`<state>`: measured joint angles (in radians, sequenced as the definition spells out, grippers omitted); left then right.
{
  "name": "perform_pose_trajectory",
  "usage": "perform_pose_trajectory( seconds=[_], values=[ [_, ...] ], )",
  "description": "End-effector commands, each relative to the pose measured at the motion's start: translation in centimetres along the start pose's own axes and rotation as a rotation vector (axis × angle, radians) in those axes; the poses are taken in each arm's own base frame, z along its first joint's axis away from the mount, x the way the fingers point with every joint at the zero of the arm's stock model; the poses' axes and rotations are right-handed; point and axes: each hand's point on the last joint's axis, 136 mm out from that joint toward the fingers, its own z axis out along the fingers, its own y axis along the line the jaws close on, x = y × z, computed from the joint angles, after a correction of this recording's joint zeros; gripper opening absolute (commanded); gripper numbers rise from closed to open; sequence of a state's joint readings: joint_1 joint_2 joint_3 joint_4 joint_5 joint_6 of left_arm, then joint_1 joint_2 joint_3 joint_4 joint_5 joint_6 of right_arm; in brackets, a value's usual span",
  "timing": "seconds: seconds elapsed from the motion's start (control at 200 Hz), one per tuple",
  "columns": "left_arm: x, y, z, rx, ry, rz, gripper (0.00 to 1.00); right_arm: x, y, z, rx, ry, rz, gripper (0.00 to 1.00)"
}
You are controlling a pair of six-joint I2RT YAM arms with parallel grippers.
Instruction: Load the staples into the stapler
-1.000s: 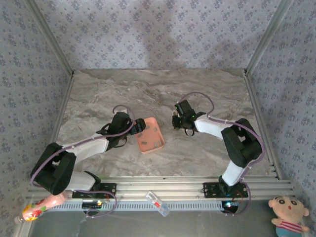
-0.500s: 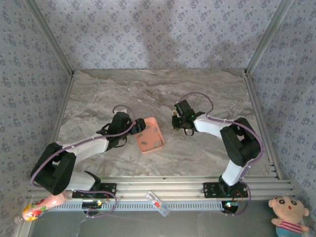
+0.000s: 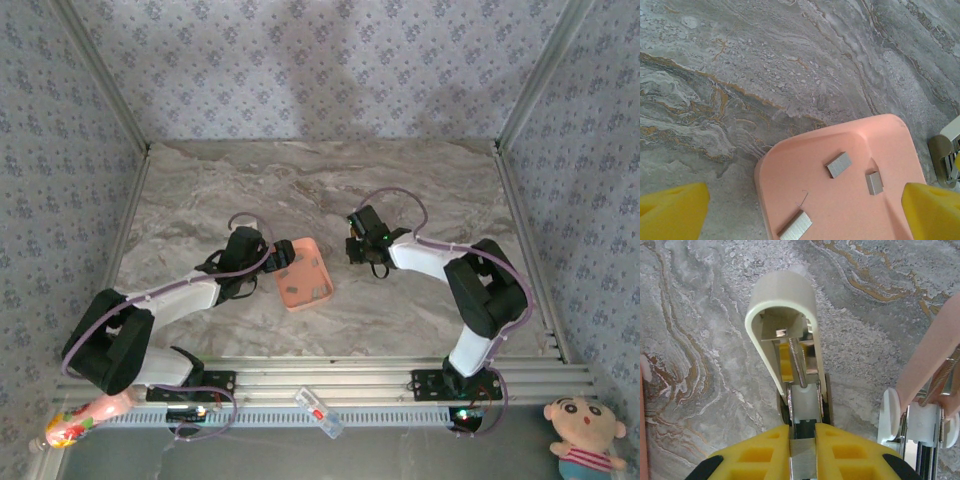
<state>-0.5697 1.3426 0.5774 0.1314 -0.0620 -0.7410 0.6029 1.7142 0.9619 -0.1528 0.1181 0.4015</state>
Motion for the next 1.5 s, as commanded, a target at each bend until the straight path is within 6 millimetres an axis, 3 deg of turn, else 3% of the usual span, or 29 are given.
perform_pose_trajectory(
  seconds=[0.0, 0.245, 0.84, 1.239, 1.494],
  values=[
    [-0.9, -0.4, -0.3, 0.002, -0.022, 0.019, 0.98, -1.0, -0.1, -1.4, 0.016, -0.040, -0.015, 0.17],
    [-0.8, -0.4, -0.4, 0.002, -0.022, 0.018, 0.98, -2.1, -0.1, -2.7, 0.010, -0.095, -0.025, 0.18],
    [-0.9, -0.3, -0.4, 0.000, -0.023, 0.018, 0.98, 0.1, -0.4, 0.0, 0.003, 0.006, -0.021, 0.17],
    [-0.9, -0.3, -0.3, -0.002, -0.024, 0.018, 0.98, 0.6, -0.9, 0.4, 0.032, 0.023, -0.023, 0.18],
    [-0.9, -0.4, -0.2, -0.001, -0.021, 0.018, 0.98, -0.4, -0.4, -0.6, 0.013, -0.023, -0.041, 0.18]
  ],
)
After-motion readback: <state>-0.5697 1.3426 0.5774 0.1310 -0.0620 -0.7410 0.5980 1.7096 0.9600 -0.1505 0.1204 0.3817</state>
